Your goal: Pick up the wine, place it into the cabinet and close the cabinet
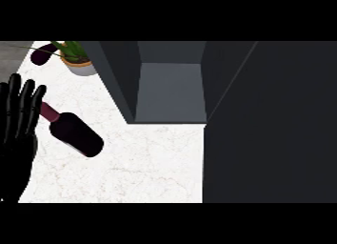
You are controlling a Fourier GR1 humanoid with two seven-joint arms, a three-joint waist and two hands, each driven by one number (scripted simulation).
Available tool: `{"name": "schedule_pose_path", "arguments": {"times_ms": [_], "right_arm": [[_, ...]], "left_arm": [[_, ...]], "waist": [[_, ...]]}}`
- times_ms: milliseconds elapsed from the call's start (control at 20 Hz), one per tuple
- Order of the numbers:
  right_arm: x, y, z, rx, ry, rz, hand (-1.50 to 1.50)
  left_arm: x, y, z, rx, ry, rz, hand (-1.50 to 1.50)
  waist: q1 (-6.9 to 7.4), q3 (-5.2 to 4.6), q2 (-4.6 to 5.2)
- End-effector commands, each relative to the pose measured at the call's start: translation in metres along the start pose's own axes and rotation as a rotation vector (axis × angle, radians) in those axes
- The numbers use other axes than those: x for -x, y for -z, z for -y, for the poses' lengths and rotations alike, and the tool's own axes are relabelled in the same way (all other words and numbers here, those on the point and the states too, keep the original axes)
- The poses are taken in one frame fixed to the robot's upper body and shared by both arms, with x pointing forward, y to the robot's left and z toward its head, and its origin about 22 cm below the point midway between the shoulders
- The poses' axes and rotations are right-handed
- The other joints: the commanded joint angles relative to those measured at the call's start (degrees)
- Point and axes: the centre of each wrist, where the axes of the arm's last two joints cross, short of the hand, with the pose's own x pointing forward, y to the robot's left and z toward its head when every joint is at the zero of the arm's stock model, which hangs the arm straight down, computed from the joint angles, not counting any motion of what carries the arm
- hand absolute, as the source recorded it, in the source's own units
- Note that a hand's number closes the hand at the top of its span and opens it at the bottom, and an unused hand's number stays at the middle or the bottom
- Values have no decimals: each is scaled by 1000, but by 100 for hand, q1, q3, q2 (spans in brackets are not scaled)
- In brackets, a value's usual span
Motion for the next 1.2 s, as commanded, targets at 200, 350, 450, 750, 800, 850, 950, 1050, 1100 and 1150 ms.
{"name": "schedule_pose_path", "arguments": {"times_ms": [200,350,450,750,800,850,950,1050,1100,1150], "right_arm": [[-24,-26,4,-20,14,-53,-150],[-16,-30,-29,-189,235,-156,-150],[-28,-34,-32,-208,234,-200,-150],[-89,-46,-24,-211,249,-193,-150],[-87,-43,-35,-206,242,-196,-150],[-107,-55,-33,-211,251,-191,-150],[-103,-48,-33,-210,256,-183,-150],[-114,-57,-36,-220,264,-185,-150],[-112,-62,-44,-203,274,-182,-150],[-111,-53,-49,-214,247,-182,-150]], "left_arm": [[26,21,-74,47,-202,-31,-150],[51,14,-43,116,-436,-251,-150],[30,38,-77,122,-451,-230,-150],[3,57,-101,143,-515,-307,-150],[-12,59,-105,154,-505,-292,-150],[-16,52,-114,150,-508,-320,-150],[-16,69,-114,128,-522,-325,-150],[-23,64,-115,137,-524,-341,-150],[-27,75,-121,123,-496,-323,-150],[-39,72,-122,125,-508,-326,-150]], "waist": [[-22,257,-45],[-24,256,-23],[25,259,-59],[69,268,-64],[99,268,-62],[95,265,-78],[72,270,-57],[73,269,-62],[48,270,-63],[83,268,-63]]}}
